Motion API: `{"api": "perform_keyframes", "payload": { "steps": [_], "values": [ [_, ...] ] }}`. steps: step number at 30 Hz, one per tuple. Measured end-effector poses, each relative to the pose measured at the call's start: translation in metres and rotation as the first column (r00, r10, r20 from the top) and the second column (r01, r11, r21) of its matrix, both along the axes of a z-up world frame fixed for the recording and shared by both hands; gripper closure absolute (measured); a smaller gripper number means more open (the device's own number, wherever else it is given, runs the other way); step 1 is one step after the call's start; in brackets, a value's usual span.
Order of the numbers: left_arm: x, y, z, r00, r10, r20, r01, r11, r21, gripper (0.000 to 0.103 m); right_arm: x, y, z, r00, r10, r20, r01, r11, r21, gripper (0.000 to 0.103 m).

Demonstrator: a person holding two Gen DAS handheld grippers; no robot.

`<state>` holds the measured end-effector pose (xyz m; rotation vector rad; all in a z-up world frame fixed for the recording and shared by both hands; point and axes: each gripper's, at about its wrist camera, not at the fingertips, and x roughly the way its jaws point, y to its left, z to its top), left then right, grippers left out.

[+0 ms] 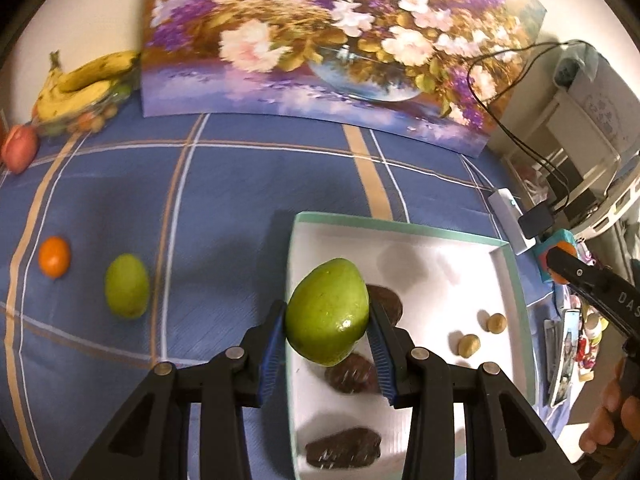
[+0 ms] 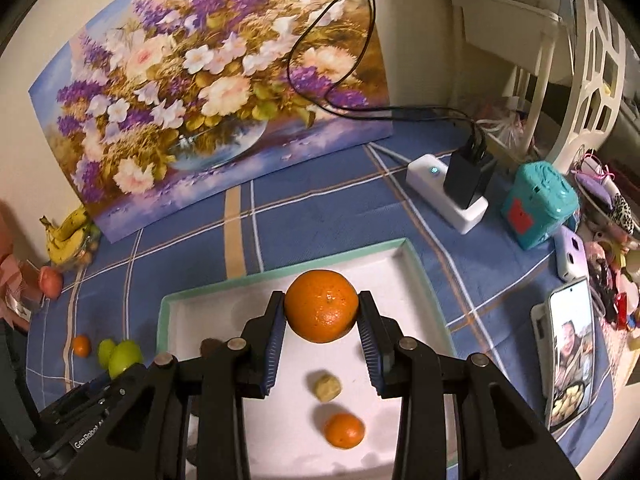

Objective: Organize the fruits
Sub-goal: 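Carry the green pear over the tray with the left tool while the right tool carries the orange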

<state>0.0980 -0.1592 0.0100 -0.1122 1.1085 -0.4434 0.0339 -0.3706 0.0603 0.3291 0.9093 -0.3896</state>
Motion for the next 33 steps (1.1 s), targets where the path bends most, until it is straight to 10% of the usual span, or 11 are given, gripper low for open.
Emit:
{"api": "perform_keyframes", "payload": {
  "steps": [33],
  "values": [
    [0.039, -0.042, -0.048, 0.999, -0.022, 0.026, 0.020, 0.995, 0.102, 0.060, 0.037, -0.028, -0.088, 0.989, 0.028, -0.144, -0.018, 0.997, 0.071, 0.066]
  ]
}}
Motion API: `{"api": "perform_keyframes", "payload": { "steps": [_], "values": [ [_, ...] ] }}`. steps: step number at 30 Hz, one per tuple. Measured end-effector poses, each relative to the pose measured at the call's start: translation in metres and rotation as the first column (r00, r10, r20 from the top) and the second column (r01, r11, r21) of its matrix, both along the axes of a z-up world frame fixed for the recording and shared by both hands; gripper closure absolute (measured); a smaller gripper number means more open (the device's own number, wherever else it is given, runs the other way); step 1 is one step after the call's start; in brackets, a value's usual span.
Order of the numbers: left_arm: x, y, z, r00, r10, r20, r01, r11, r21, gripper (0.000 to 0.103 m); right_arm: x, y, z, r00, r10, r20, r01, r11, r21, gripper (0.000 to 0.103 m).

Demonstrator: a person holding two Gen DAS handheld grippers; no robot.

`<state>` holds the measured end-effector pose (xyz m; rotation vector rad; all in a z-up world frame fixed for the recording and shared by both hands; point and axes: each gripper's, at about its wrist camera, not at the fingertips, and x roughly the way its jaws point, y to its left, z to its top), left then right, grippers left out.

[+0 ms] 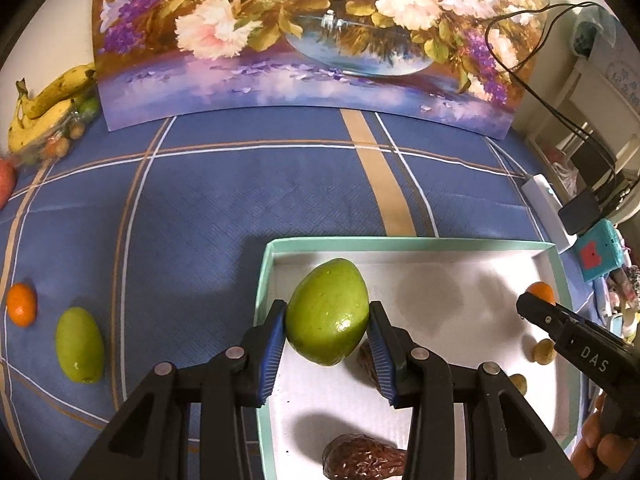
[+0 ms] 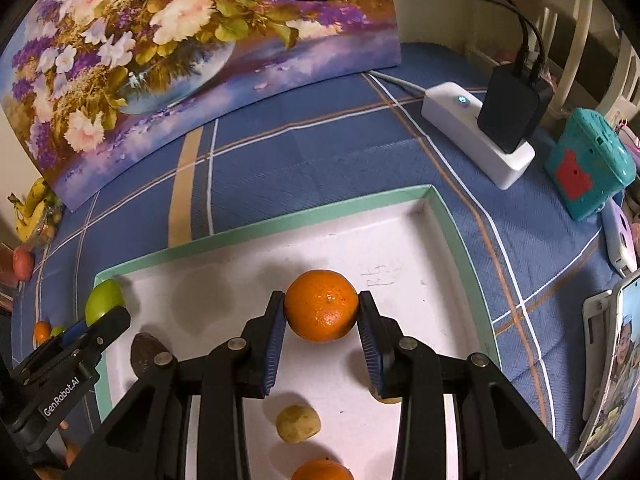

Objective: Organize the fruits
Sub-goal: 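Carry the green pear over the tray with the left tool while the right tool carries the orange, then open the left tool to release the pear while the right tool releases the orange into the tray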

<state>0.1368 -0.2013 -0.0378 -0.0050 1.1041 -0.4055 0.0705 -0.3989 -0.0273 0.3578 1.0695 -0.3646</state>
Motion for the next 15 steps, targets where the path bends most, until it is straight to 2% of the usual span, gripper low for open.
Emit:
{"api": "perform_keyframes", "payload": {
  "steps": [8, 15],
  "values": [
    [-0.002, -0.007, -0.010, 1.000, -0.017, -0.023, 0.017, 1.000, 0.021, 0.060, 0.000, -0.004, -0.013, 0.997, -0.013, -0.070, 0.014, 1.000, 0.012, 0.066],
    [-0.003, -0.008, -0.012, 1.000, -0.015, -0.025, 0.015, 0.999, 0.029, 0.060, 0.001, -0.004, -0.012, 0.998, -0.005, -0.069, 0.006, 1.000, 0.005, 0.066]
  ]
}}
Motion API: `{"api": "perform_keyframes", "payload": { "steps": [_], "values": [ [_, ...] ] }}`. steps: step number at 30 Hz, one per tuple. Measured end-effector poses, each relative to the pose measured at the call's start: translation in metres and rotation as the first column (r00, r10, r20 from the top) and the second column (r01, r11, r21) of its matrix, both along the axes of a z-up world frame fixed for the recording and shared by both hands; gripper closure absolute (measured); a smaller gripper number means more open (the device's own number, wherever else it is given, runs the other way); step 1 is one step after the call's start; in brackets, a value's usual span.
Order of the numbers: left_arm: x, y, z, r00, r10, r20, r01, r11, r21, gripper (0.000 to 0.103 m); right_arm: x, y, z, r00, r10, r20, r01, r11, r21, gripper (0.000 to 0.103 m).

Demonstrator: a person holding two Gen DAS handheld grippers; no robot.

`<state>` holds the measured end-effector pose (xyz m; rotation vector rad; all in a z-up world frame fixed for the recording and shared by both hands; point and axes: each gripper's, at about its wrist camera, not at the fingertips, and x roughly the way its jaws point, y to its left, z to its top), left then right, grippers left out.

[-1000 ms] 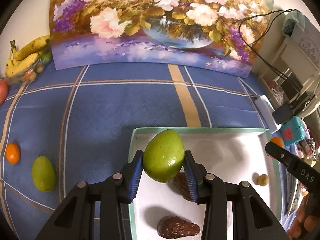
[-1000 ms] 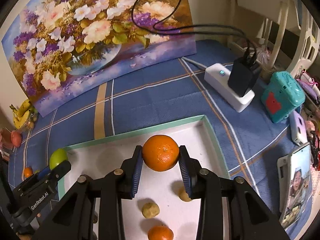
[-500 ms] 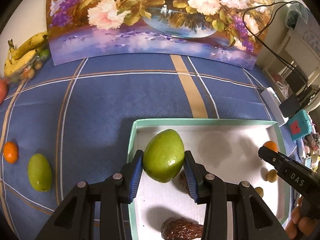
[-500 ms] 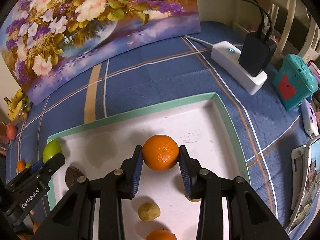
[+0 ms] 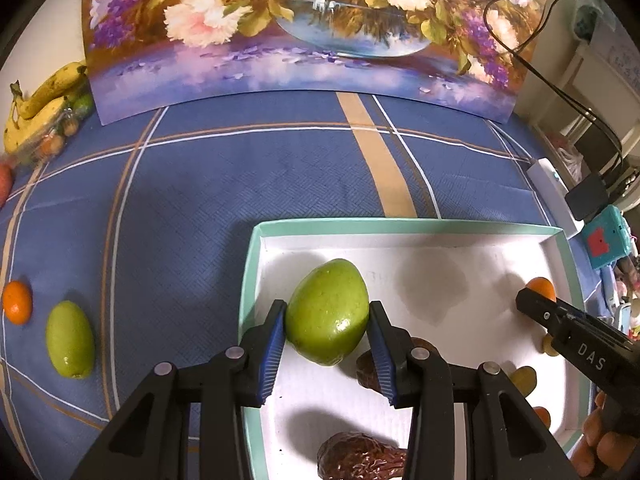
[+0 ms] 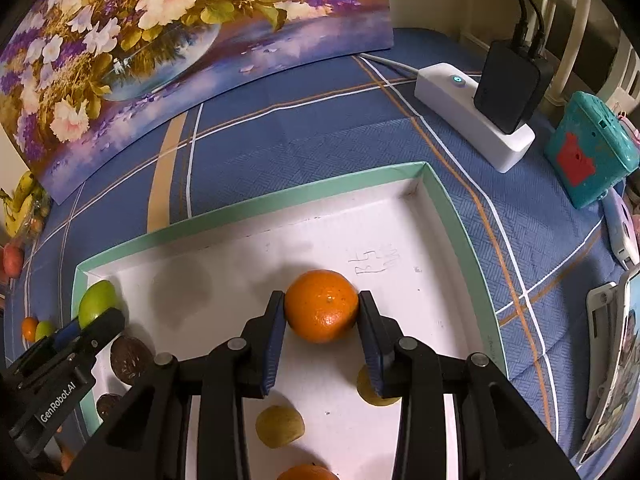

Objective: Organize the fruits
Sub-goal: 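Open the left tool to release the pear while the right tool releases the orange into the tray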

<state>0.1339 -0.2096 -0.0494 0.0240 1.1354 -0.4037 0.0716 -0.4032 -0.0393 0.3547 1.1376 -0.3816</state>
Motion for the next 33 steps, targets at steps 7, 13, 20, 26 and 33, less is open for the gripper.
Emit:
{"api": "perform_keyframes", "payload": {
  "steps": [7, 13, 20, 26, 33],
  "values": [
    [0.002, 0.001, 0.003, 0.999, 0.007, -0.032, -0.007, 1.000, -0.015, 0.058, 0.002, 0.002, 0.003, 1.000, 0.020, -0.008, -0.020, 1.000, -0.021, 0.066],
    [0.003, 0.002, 0.009, 0.997, 0.013, -0.076, -0.014, 1.000, -0.016, 0.055, 0.002, 0.004, 0.006, 1.000, 0.021, -0.002, -0.021, 1.000, -0.023, 0.061],
    [-0.004, 0.008, 0.027, 0.996, 0.022, -0.090, -0.025, 0.999, -0.024, 0.050, -0.002, 0.009, 0.026, 0.999, 0.049, 0.024, -0.048, 0.998, -0.044, 0.057],
    [-0.006, 0.024, 0.041, 0.994, 0.058, -0.097, -0.064, 0.995, -0.070, 0.047, -0.008, 0.013, 0.051, 0.995, 0.074, 0.065, -0.070, 0.995, -0.068, 0.057],
    [-0.009, 0.047, 0.056, 0.989, 0.115, -0.090, -0.122, 0.990, -0.076, 0.046, -0.006, 0.025, 0.056, 0.991, 0.124, 0.056, -0.120, 0.989, -0.084, 0.057]
  ]
}}
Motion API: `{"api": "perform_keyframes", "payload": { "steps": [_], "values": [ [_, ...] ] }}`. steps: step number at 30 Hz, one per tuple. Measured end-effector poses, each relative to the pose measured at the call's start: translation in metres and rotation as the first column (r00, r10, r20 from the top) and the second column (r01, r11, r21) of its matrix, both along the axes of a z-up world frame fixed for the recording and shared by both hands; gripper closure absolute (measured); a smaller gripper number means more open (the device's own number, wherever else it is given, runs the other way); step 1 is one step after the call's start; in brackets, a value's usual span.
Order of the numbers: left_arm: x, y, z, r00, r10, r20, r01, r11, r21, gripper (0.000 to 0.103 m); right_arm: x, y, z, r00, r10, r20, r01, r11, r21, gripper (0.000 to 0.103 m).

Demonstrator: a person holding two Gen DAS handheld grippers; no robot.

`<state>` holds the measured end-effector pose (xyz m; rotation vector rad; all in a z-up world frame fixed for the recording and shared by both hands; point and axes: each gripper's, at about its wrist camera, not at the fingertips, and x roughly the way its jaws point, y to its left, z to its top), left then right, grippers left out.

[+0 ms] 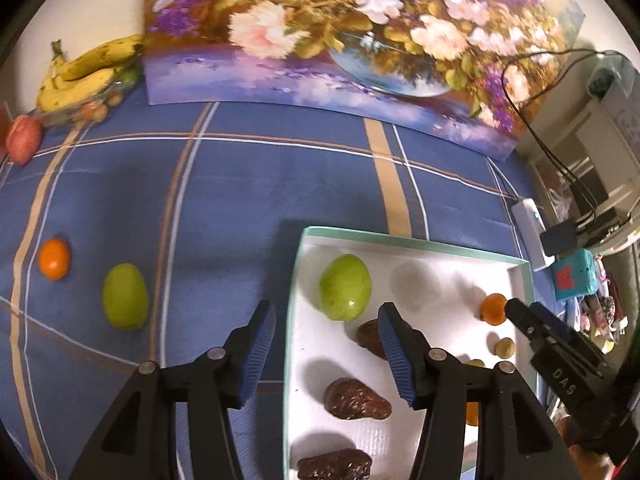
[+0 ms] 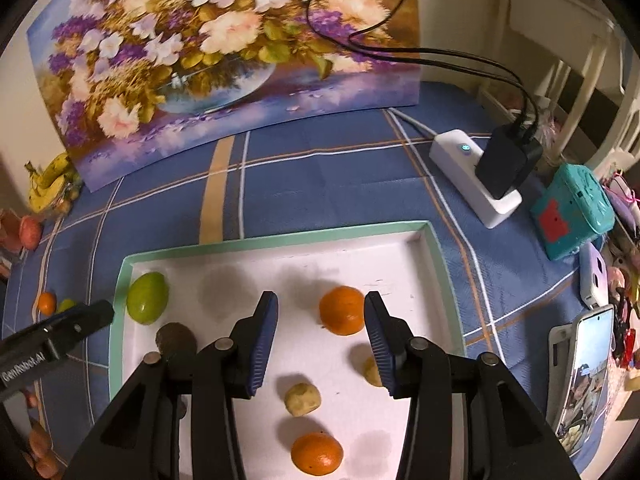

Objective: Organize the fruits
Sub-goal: 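Open the left tool to release the pear while the right tool releases the orange into the tray, then move both open tools back toward the remaining green pear and mandarin orange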

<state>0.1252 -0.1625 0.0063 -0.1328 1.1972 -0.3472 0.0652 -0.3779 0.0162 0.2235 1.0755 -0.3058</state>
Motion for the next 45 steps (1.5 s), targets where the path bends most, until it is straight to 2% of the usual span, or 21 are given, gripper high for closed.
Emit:
{"api": "perform_keyframes", "payload": {
  "steps": [4, 14, 17, 20, 22, 23, 25, 28, 30, 45],
  "values": [
    [0.000, 0.010, 0.006, 0.999, 0.042, 0.007, -0.042, 0.999, -0.014, 0.043, 0.003, 0.005, -0.007, 0.999, 0.029, -0.017, -0.029, 1.000, 0.008, 0.057],
    [-0.005, 0.033, 0.003, 0.988, 0.153, 0.016, -0.154, 0.987, 0.047, 0.029, 0.007, 0.011, -0.020, 0.997, 0.060, -0.043, -0.059, 0.998, 0.025, 0.057],
    [-0.008, 0.037, 0.001, 0.986, 0.167, 0.021, -0.168, 0.984, 0.063, 0.027, 0.007, 0.012, -0.023, 0.997, 0.063, -0.046, -0.062, 0.998, 0.029, 0.044],
    [-0.009, 0.040, -0.001, 0.982, 0.189, 0.022, -0.190, 0.979, 0.070, 0.025, 0.007, 0.013, -0.024, 0.997, 0.065, -0.048, -0.064, 0.998, 0.025, 0.043],
    [-0.009, 0.042, -0.001, 0.980, 0.199, 0.028, -0.201, 0.977, 0.072, 0.013, 0.007, 0.012, -0.025, 0.996, 0.069, -0.051, -0.068, 0.998, 0.015, 0.036],
    [-0.009, 0.043, -0.001, 0.978, 0.205, 0.036, -0.207, 0.975, 0.074, 0.009, 0.006, 0.012, -0.025, 0.996, 0.068, -0.051, -0.068, 0.998, 0.008, 0.029],
    [-0.009, 0.045, 0.000, 0.975, 0.217, 0.053, -0.221, 0.972, 0.079, 0.000, 0.006, 0.010, -0.025, 0.997, 0.063, -0.049, -0.063, 0.998, 0.003, 0.028],
    [-0.010, 0.047, 0.001, 0.969, 0.235, 0.074, -0.241, 0.966, 0.089, 0.000, 0.005, 0.009, -0.025, 0.997, 0.063, -0.045, -0.063, 0.998, 0.005, 0.024],
    [-0.009, 0.049, 0.001, 0.967, 0.241, 0.083, -0.249, 0.963, 0.100, 0.000, 0.005, 0.010, -0.025, 0.997, 0.068, -0.041, -0.068, 0.998, -0.003, 0.009],
    [-0.009, 0.055, 0.003, 0.960, 0.265, 0.092, -0.274, 0.956, 0.105, 0.000, 0.004, 0.013, -0.018, 0.997, 0.071, 0.019, -0.071, 0.997, -0.008, 0.008]
  ]
}}
